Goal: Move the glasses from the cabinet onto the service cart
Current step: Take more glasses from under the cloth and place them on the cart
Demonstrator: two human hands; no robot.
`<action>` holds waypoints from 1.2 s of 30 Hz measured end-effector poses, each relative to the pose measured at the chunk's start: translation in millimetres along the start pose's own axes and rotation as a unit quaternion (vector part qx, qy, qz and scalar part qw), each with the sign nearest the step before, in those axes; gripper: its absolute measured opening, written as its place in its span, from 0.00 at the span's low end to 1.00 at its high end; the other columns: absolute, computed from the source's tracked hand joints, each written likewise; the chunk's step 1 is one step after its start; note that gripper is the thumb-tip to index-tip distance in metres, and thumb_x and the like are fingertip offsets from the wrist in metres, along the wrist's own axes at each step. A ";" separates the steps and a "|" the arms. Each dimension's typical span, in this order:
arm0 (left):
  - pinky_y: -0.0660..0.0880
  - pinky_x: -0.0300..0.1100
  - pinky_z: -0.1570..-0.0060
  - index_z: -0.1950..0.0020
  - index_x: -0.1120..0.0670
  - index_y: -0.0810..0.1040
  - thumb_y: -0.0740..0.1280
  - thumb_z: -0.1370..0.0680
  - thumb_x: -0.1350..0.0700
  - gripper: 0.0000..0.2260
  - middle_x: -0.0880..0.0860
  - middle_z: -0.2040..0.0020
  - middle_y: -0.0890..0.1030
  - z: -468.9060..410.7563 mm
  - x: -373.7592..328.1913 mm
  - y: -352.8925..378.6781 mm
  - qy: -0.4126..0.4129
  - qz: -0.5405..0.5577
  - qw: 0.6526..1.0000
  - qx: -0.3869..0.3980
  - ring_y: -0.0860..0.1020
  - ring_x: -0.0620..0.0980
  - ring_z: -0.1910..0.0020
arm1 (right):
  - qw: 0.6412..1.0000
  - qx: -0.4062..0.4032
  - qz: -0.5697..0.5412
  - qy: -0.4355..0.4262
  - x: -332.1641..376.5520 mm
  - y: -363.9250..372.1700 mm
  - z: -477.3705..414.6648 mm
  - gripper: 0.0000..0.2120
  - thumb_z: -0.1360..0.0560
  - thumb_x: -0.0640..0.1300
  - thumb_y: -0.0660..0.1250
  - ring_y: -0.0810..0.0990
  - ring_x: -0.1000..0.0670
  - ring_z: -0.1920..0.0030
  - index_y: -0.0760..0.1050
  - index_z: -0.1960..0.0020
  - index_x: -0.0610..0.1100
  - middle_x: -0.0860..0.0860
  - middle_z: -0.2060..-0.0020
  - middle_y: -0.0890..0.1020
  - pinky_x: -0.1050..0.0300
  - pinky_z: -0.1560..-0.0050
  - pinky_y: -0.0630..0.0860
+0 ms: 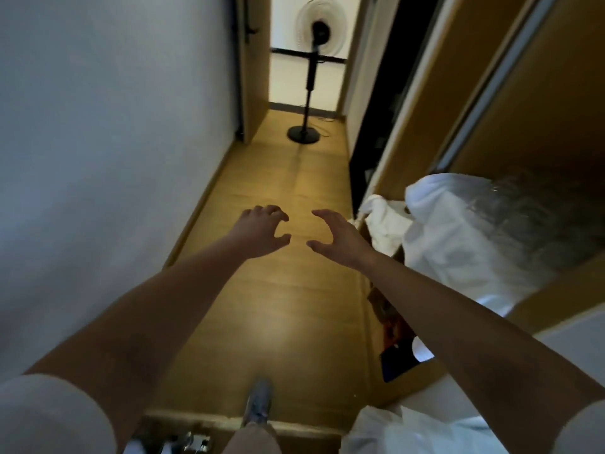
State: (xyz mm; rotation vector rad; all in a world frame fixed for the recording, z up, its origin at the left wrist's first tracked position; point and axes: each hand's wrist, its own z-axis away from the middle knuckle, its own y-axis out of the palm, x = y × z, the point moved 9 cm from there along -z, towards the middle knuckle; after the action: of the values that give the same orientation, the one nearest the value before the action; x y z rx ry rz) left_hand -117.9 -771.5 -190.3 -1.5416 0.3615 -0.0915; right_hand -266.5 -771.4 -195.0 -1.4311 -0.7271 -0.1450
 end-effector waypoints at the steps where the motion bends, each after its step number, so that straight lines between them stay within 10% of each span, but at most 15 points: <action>1: 0.61 0.50 0.33 0.30 0.48 0.68 0.62 0.23 0.41 0.24 0.50 0.28 0.67 -21.0 -10.5 2.0 0.020 -0.001 1.000 0.004 0.66 0.54 0.31 | 1.000 -0.015 -0.002 0.015 -14.5 -13.3 -6.0 0.33 0.26 0.52 0.69 0.62 0.49 0.28 0.60 0.26 0.49 0.49 0.27 0.63 0.56 0.32 0.62; 17: 0.70 0.48 0.40 0.29 0.50 0.68 0.64 0.22 0.47 0.22 0.50 0.29 0.66 -294.0 -140.3 -7.9 0.282 0.009 0.956 0.076 0.69 0.55 0.34 | 0.933 -0.237 -0.014 0.272 -198.8 -180.6 -47.1 0.31 0.26 0.51 0.70 0.64 0.51 0.28 0.61 0.27 0.50 0.51 0.28 0.66 0.61 0.33 0.60; 29: 0.71 0.45 0.40 0.26 0.48 0.63 0.64 0.23 0.49 0.25 0.48 0.27 0.64 -316.0 -341.9 40.7 0.468 0.097 0.868 0.130 0.69 0.51 0.34 | 0.817 -0.392 0.069 0.417 -297.0 -258.5 76.4 0.28 0.27 0.50 0.70 0.68 0.49 0.32 0.67 0.29 0.47 0.49 0.32 0.70 0.60 0.35 0.66; 36: 0.68 0.49 0.36 0.24 0.47 0.57 0.67 0.24 0.47 0.32 0.50 0.25 0.61 -342.2 -394.4 46.3 0.522 0.042 0.845 0.110 0.64 0.57 0.30 | 0.809 -0.412 0.092 0.409 -328.8 -280.6 76.1 0.27 0.28 0.46 0.71 0.72 0.46 0.36 0.69 0.31 0.45 0.46 0.35 0.73 0.60 0.37 0.67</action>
State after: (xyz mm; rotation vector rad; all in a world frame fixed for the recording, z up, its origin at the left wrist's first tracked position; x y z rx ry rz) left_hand -595.4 -986.3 -164.4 -1.1186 1.2313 -0.8983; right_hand -693.1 -856.2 -135.9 -2.0096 0.2631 -0.9579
